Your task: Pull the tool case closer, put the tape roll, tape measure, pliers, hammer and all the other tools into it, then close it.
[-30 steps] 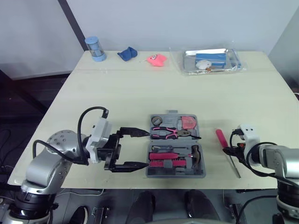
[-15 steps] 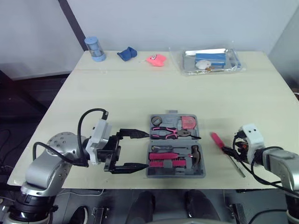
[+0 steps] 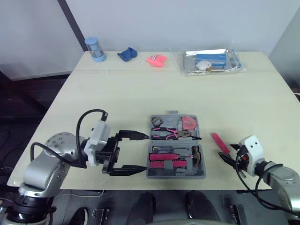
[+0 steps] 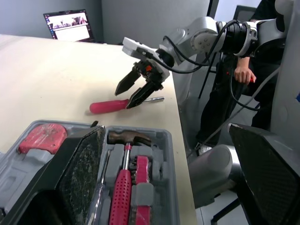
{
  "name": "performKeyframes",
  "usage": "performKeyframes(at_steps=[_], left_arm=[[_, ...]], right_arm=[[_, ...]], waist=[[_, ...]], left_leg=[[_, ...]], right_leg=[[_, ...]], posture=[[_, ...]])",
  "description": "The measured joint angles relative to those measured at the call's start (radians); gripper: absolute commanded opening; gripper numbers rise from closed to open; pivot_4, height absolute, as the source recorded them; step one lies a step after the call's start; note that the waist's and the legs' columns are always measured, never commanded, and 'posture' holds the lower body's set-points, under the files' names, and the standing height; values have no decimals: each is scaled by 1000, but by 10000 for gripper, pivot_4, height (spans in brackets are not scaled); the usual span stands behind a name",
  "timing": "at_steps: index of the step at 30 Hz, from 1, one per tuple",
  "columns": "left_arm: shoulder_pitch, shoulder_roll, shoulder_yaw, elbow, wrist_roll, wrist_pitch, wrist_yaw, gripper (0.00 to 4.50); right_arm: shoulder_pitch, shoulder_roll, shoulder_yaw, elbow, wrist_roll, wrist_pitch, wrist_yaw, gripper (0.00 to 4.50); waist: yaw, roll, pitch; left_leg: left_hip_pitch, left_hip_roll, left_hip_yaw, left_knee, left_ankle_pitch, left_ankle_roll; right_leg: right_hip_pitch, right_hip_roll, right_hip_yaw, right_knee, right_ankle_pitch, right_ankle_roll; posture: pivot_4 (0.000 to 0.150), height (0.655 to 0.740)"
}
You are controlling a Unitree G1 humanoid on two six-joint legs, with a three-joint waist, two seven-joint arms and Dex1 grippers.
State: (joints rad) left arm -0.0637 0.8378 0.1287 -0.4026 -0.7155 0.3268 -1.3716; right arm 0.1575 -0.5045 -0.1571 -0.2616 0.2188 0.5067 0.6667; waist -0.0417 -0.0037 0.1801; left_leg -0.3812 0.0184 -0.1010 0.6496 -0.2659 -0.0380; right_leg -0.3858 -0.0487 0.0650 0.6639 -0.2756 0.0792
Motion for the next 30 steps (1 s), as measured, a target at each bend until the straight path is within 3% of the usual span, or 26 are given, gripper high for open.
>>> performKeyframes(at_steps=[4, 7, 9, 10, 11, 19, 25, 30], left_arm=[[-3, 15, 21, 3, -7, 0, -22, 45000], [-3, 38, 31, 20, -7, -8, -54, 45000], [-3, 43, 38, 34, -7, -11, -72, 45000], [-3, 44, 40, 40, -7, -13, -79, 45000], [-3, 45, 40, 41, -7, -13, -80, 45000], [-7, 45, 41, 74, 11, -47, -95, 45000], [-7, 60, 53, 122, 29, -79, -124, 45000], [-9, 64, 55, 153, 56, -117, -147, 45000]], right_arm=[[10, 21, 11, 53, -9, -76, -11, 36348], [12, 24, 13, 70, -8, -104, -14, 23991], [12, 36, 13, 81, -2, -121, -21, 13296], [12, 41, 14, 85, 3, -125, -23, 5729], [12, 41, 14, 85, 3, -126, -23, 3704], [35, 26, 22, 82, 0, -170, -20, 3527], [17, -125, 32, -33, 44, -117, 97, 3527], [-73, -268, 137, -185, 89, 15, 209, 3527]], waist=[[-1, 0, 0], [-1, 0, 0], [-1, 0, 0], [-1, 0, 0], [-1, 0, 0], [0, 0, 0], [-1, 0, 0], [-2, 0, 0]], left_leg=[[0, 0, 0, 0, 0, 0], [0, 0, 0, 0, 0, 0], [0, 0, 0, 0, 0, 0], [0, 0, 0, 0, 0, 0], [0, 0, 0, 0, 0, 0], [0, 0, 0, 0, 0, 0], [0, 0, 1, 0, 0, 0], [0, 0, 0, 0, 0, 0]], right_leg=[[0, 0, 0, 0, 0, 0], [0, 0, 0, 0, 0, 0], [0, 0, 0, 0, 0, 0], [0, 0, 0, 0, 0, 0], [0, 0, 0, 0, 0, 0], [0, 0, 0, 0, 0, 0], [0, 0, 1, 0, 0, 0], [0, 0, 0, 0, 0, 0]], posture=[[1500, 7400], [1500, 7400], [1500, 7400], [1500, 7400], [1500, 7400], [1500, 7400], [1500, 7400], [1500, 7400]])
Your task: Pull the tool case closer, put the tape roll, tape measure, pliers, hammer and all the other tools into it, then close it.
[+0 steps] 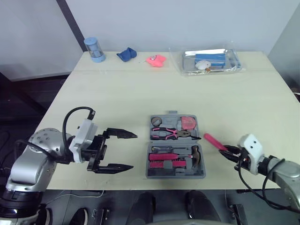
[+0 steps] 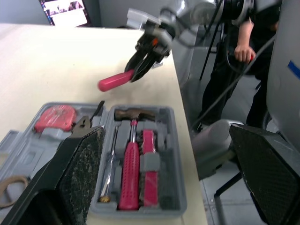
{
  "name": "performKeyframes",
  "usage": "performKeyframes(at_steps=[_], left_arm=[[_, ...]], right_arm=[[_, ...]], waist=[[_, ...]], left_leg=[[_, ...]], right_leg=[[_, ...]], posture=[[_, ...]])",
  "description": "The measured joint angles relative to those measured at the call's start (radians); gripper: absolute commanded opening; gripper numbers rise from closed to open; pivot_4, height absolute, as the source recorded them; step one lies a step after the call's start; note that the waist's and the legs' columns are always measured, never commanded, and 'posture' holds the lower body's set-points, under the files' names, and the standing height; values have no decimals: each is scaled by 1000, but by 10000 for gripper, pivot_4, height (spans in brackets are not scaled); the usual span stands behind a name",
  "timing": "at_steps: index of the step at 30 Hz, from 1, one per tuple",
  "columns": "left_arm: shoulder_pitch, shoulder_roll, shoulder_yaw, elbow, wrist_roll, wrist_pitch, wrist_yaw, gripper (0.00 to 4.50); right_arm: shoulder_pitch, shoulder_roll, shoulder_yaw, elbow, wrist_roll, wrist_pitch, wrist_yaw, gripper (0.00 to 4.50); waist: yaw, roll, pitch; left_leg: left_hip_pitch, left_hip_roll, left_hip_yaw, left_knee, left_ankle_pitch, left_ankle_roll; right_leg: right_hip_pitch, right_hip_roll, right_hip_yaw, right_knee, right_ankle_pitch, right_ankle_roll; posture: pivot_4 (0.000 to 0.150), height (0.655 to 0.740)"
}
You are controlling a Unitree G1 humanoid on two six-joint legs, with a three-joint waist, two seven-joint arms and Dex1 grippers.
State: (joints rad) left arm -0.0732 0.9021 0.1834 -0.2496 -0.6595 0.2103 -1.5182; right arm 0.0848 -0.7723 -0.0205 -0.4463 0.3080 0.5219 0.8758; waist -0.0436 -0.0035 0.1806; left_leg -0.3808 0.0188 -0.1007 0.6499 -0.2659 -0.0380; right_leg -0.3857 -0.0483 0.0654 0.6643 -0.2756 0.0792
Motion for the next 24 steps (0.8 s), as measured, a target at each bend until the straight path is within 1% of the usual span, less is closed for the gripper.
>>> performKeyframes(at_steps=[2, 7, 12, 13, 17, 24], left_arm=[[5, 0, 3, 13, 9, -20, -8, 45000], [41, 2, 13, 47, 11, -54, -24, 45000], [85, 9, 47, 81, 30, -130, -35, 45000], [105, 13, 58, 84, 31, -142, -37, 45000], [149, 34, 67, 93, 30, -175, -41, 45000], [179, 103, 64, 126, 25, -231, -43, 45000]], right_arm=[[-78, -36, 63, -79, 15, 69, 29, 3527], [-227, -62, 219, -170, 30, 215, 53, 3527], [-365, -16, 372, -231, 28, 368, 15, 3527], [-400, 6, 432, -242, 17, 403, 1, 3527], [-472, 21, 554, -237, -12, 449, -12, 3527], [-542, 42, 676, -186, -79, 456, -25, 3527]], waist=[[1, 0, 0], [2, -2, 1], [2, -3, 1], [0, -3, 1], [4, -3, 1], [2, -4, 1]], left_leg=[[0, 0, -1, 0, 0, 0], [-1, 0, -1, 0, 0, 0], [-1, 0, -2, 0, 0, 0], [-2, 0, -2, 0, 0, 0], [-3, 0, -2, 0, 0, 0], [-3, 0, -2, 0, 0, 0]], right_leg=[[0, 0, -1, 0, 0, 0], [0, 0, -1, -1, 0, 0], [-1, 0, -2, -1, 0, 0], [-2, 0, -2, 0, 0, 0], [-3, 0, -2, -1, 0, 0], [-3, 0, -2, 0, 0, 0]], posture=[[1500, 7400], [1500, 7400], [1500, 7400], [1500, 7400], [1500, 7400], [1500, 7400]])
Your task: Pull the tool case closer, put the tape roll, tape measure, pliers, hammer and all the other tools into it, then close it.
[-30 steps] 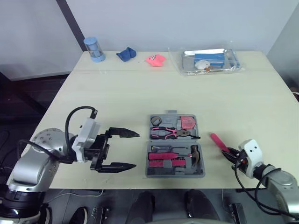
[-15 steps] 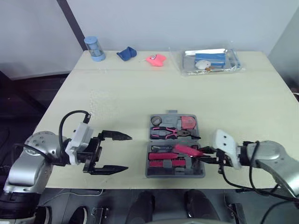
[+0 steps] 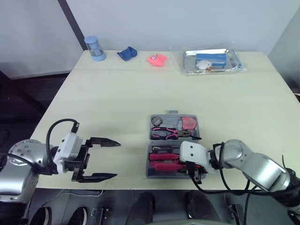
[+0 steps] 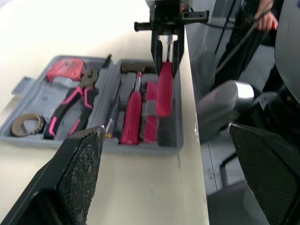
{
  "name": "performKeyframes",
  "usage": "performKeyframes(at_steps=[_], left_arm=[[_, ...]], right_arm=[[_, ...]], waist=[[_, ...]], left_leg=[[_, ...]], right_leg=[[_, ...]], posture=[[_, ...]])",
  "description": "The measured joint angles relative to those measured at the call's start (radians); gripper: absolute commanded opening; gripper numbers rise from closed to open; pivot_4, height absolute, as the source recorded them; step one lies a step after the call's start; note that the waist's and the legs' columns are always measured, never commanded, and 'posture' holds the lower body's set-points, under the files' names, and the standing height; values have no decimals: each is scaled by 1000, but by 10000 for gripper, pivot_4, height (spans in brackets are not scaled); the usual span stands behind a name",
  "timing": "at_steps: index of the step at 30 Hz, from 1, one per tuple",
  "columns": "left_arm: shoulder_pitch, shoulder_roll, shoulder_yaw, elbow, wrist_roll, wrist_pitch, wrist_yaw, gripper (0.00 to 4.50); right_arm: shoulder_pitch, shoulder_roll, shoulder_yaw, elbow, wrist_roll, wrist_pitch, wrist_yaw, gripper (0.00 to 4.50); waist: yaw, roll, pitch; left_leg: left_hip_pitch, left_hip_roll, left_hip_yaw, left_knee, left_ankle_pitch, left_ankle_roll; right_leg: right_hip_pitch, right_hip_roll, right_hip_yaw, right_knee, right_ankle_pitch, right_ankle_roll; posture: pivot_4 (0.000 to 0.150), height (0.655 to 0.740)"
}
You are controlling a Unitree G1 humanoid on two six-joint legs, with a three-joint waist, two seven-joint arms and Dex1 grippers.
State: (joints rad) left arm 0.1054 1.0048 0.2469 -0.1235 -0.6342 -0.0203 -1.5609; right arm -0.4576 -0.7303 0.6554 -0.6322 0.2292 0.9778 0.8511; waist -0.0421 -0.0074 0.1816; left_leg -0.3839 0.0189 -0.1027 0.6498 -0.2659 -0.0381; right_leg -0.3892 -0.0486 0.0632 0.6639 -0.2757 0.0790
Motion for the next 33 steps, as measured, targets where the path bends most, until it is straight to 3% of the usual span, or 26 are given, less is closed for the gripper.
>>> performKeyframes(at_steps=[9, 29, 30, 33], left_arm=[[58, 61, -7, 22, -38, -66, -2, 45000], [96, 71, -18, 17, -56, -96, -3, 45000], [96, 71, -18, 17, -56, -96, -4, 45000], [96, 71, -18, 17, -56, -96, -4, 45000]], right_arm=[[-48, 43, 89, 23, -64, 39, -19, 3527], [-109, 136, 192, 88, -119, 66, -44, 3527], [-109, 136, 192, 88, -119, 65, -43, 13713], [-113, 135, 188, 88, -126, 63, -43, 27072]], waist=[[-2, 0, 0], [-3, -1, 0], [-3, -1, -1], [-2, -1, -1]], left_leg=[[-3, 0, 0, 0, 0, 0], [-4, 0, 0, 0, 0, 0], [-4, 0, 0, 0, 0, 0], [-4, 0, 1, 0, 0, 0]], right_leg=[[-5, 0, 0, 2, 0, 0], [-6, 0, 0, 3, 0, 0], [-6, 0, 0, 3, 0, 0], [-6, 0, 0, 3, 0, 0]], posture=[[1500, 7400], [1500, 7400], [1500, 7400], [1500, 7400]])
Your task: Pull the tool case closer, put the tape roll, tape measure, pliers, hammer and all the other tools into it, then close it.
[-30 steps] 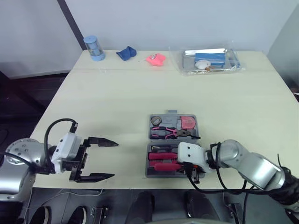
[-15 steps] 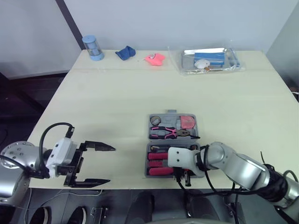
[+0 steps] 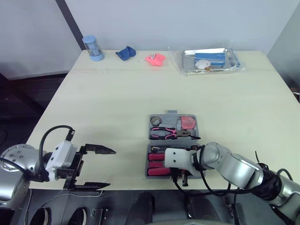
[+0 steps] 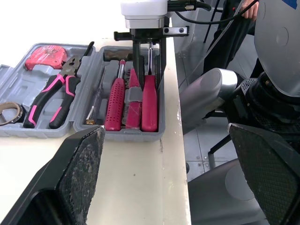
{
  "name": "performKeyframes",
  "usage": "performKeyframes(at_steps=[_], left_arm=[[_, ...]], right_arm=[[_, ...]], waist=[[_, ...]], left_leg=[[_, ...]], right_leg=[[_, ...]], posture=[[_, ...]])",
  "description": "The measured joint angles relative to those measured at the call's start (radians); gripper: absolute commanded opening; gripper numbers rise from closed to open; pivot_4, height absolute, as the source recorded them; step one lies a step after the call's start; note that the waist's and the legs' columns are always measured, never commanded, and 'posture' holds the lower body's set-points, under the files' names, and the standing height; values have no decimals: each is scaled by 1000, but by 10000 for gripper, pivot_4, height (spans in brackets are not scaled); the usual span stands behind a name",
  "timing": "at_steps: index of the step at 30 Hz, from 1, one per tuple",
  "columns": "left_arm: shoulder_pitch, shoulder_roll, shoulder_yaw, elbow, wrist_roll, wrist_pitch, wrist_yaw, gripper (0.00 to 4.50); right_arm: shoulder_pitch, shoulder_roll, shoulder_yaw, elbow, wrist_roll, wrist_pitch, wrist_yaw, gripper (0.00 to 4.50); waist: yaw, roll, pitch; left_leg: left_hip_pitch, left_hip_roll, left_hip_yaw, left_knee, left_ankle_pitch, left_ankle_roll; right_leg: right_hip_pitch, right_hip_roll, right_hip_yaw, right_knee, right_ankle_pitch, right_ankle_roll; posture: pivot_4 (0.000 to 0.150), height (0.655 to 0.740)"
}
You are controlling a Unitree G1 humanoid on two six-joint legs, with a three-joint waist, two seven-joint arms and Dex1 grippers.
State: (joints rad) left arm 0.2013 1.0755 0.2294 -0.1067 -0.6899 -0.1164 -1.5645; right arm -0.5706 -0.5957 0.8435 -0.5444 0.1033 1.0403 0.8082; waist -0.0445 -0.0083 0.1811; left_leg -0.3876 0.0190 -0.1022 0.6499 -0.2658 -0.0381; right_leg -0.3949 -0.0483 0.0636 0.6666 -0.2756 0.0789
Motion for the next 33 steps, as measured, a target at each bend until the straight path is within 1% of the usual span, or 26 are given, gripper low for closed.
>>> performKeyframes(at_steps=[2, 7, 9, 10, 12, 14, 15, 16, 17, 19, 20, 21, 25, 28, 33], left_arm=[[0, 0, 0, 0, 0, 0, 0, 45000], [1, 0, 0, 0, 0, 0, 0, 45000], [-1, 0, 0, 1, -1, 0, 0, 45000], [-2, 0, 0, 1, -2, 0, -1, 45000], [-8, 0, -1, 2, -2, 1, -1, 45000], [-14, 0, -3, 3, -2, 1, -1, 45000], [-19, 0, -3, 3, -2, 1, -1, 45000], [-20, 0, -3, 3, -2, 1, -1, 45000], [-21, 0, -3, 3, -2, 1, -1, 45000], [-23, 0, -4, 4, -2, 1, -1, 45000], [-23, 0, -4, 4, -2, 1, -1, 45000], [-25, 0, -5, 4, -2, 1, -1, 45000], [-26, 0, -5, 4, -2, 2, -1, 45000], [-28, 0, -5, 4, -2, 3, -1, 45000], [-33, -4, -5, 2, -2, 4, -1, 45000]], right_arm=[[2, 1, -7, 0, 4, -4, 3, 33719], [8, -23, -54, -38, 53, -5, 44, 33719], [37, -19, -119, -47, 90, -26, 55, 33719], [55, -10, -150, -45, 101, -57, 56, 33719], [92, 0, -188, -25, 106, -177, 63, 33719], [132, 14, -213, 18, 108, -281, 72, 24297], [153, 12, -221, 46, 108, -341, 90, 20510], [159, 10, -222, 56, 108, -357, 97, 16574], [166, 9, -223, 68, 107, -379, 104, 14285], [219, 9, -230, 144, 101, -500, 134, 5132], [221, 9, -230, 147, 101, -504, 135, 5132], [231, 12, -234, 162, 101, -533, 144, 967], [285, 21, -238, 239, 81, -640, 167, 967], [309, 15, -229, 322, 25, -734, 172, 967], [315, 25, -235, 347, -2, -787, 174, 967]], waist=[[0, 0, 0], [0, 0, 0], [1, -1, 0], [1, -1, 0], [1, -1, 0], [0, -1, -1], [1, -2, -1], [1, -2, -1], [1, -2, -1], [0, -2, -1], [0, -2, -1], [-1, -2, -1], [1, -2, -1], [0, -2, -1], [0, -3, -2]], left_leg=[[0, 0, 0, 0, 0, 0], [-1, 0, 0, 0, 0, 0], [-1, 0, 0, 0, 0, 0], [-1, 0, 0, 0, 0, 0], [-1, 0, 0, 0, 0, 0], [-1, 0, 0, 0, 0, 0], [-1, 0, 0, 0, 0, 0], [-1, 0, 0, 0, 0, 0], [-1, 0, 0, 0, 0, 0], [-1, 0, 0, 0, 0, 0], [-1, 0, 0, 0, 0, 0], [-1, 0, 0, 0, 0, 0], [-1, 0, 0, 0, 0, 0], [0, 0, 1, 1, 0, 0], [2, 0, 2, 1, 0, 0]], right_leg=[[0, 0, 0, 0, 0, 0], [-1, 0, 0, 0, 0, 0], [-1, 0, 0, 0, 0, 0], [-1, 0, 0, 0, 0, 0], [-1, 0, 0, 0, 0, 0], [-1, 0, 0, 0, 0, 0], [-1, 0, 0, 0, 0, 0], [-1, 0, 0, 0, 0, 0], [-1, 0, 0, 0, 0, 0], [-1, 0, 0, 0, 0, 0], [-1, 0, 0, 0, 0, 0], [-1, 0, 0, 1, 0, 0], [-1, 0, 0, 1, 0, 0], [-1, 0, 1, 1, 0, 0], [0, 0, 2, 4, 0, 0]], posture=[[1500, 7400], [1500, 7400], [1500, 7400], [1500, 7400], [1500, 7400], [1500, 7400], [1500, 7400], [1500, 7400], [1500, 7400], [1500, 7400], [1500, 7400], [1500, 7400], [1500, 7400], [1500, 7400], [1500, 7400]])
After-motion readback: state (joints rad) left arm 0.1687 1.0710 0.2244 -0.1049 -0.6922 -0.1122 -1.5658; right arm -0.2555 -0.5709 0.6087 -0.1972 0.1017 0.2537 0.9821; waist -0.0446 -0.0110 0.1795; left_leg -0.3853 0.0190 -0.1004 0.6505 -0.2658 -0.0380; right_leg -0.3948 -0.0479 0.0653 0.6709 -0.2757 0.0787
